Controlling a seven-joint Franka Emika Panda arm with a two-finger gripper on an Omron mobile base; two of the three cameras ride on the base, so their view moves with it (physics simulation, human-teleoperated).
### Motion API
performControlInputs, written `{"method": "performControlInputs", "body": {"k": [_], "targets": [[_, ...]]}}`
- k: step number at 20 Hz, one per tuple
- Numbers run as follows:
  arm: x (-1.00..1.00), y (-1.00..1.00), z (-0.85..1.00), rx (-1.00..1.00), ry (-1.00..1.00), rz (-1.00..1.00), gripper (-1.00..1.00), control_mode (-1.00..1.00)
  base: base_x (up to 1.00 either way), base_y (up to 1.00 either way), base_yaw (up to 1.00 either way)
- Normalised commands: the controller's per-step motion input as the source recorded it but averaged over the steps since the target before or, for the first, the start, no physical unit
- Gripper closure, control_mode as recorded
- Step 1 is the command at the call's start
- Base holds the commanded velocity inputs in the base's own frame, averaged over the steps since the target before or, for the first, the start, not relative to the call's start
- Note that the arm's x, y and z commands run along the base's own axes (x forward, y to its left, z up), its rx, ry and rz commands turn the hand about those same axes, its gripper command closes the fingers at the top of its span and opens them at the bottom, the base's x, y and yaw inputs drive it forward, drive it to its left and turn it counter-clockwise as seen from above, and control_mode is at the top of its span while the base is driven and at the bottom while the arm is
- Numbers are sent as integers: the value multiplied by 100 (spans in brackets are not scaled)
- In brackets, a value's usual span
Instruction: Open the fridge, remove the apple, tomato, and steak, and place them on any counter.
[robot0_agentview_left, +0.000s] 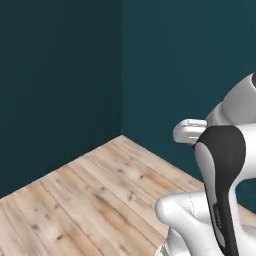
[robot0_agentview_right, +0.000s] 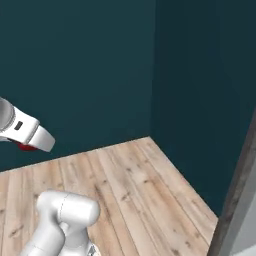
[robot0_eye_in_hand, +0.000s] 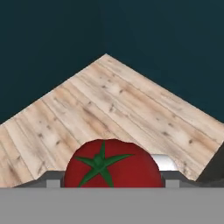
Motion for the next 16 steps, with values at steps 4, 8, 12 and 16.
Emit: {"method": "performControlInputs", "body": {"k": [4,8,12,16], "targets": [[0,0,0,0,0,0,100,100,0,5,100],[0,0,0,0,0,0,100,100,-6,16,100],[0,0,0,0,0,0,100,100,-12,19,100],[0,0,0,0,0,0,100,100,-11,19,100]]}}
